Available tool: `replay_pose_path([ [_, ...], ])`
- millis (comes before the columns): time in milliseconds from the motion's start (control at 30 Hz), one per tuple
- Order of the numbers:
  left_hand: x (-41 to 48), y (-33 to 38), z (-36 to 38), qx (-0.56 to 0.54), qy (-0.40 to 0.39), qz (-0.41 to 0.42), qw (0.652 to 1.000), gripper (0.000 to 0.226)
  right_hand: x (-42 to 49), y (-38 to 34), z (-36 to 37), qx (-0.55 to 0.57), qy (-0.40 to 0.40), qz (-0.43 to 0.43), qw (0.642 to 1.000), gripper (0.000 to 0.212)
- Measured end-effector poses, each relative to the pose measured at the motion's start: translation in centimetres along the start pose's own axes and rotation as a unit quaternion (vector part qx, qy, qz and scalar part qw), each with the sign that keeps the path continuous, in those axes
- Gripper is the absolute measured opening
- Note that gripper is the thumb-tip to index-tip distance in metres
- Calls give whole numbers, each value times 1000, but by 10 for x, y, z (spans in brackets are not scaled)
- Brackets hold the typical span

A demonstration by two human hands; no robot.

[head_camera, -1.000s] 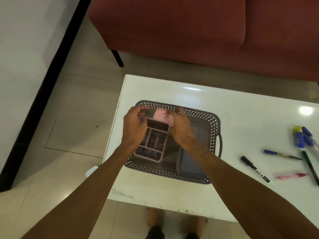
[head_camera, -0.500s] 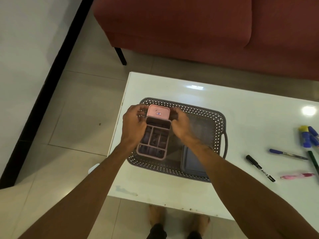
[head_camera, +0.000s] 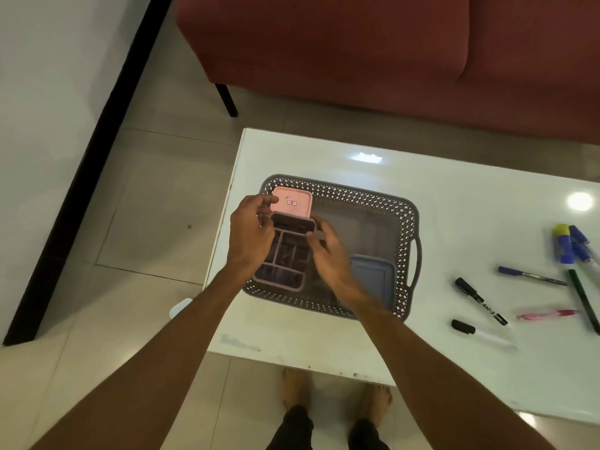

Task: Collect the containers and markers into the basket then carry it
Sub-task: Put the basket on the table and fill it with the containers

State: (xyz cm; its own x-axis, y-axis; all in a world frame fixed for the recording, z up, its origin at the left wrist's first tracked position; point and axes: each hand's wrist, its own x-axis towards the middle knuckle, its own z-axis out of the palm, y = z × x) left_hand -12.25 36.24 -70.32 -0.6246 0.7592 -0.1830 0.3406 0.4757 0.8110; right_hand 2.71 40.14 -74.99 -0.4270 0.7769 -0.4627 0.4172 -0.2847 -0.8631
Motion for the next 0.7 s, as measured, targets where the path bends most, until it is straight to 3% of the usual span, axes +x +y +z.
replay_pose_path([
  [433, -32, -7, 0, 9, 1, 9, 1000, 38, -8, 5, 5, -35, -15, -29, 999, 48],
  [700, -65, -6, -10, -23, -7, 5, 1000, 36, -38, -2, -4, -107, 68, -88, 988, 51],
])
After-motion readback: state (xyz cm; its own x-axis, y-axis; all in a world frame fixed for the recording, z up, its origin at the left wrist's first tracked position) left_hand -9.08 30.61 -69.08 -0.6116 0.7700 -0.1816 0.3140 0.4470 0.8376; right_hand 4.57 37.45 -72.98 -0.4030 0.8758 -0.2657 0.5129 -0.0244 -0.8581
